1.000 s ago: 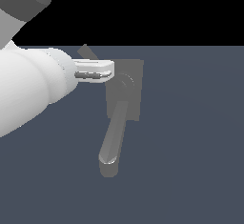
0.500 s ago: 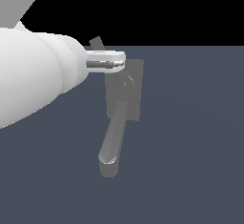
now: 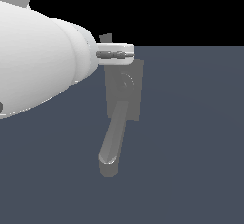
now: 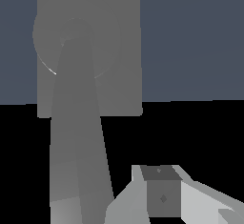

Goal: Turn on the faucet by rotating a designated handle.

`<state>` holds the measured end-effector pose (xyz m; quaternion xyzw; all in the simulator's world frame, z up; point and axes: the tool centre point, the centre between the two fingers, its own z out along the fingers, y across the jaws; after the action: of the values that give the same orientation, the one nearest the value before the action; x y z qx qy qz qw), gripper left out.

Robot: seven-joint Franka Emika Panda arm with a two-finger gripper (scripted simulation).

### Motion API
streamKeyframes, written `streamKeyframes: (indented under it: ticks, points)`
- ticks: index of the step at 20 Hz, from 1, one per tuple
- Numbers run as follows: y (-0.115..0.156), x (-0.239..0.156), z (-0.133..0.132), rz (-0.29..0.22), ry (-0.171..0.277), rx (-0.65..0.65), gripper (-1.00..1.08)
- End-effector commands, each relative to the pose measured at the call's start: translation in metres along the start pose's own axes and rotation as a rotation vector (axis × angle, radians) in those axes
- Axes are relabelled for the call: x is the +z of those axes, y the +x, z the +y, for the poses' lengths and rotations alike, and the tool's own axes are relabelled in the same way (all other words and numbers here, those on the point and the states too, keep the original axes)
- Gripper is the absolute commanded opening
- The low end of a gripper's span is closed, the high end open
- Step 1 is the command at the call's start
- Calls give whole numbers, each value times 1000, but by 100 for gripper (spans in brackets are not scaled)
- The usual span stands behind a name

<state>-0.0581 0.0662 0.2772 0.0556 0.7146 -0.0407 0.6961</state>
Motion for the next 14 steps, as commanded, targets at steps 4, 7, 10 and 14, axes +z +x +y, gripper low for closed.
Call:
streamKeyframes:
  ticks: [4,7,10,14]
  points:
    - [-8,2,-17,-9,2,2,-100]
    - [-12,3,-27,-13,2,3,-100]
    - [-16,3,-38,-16,1,3,-100]
    - [-22,4,-52,-21,1,4,-100]
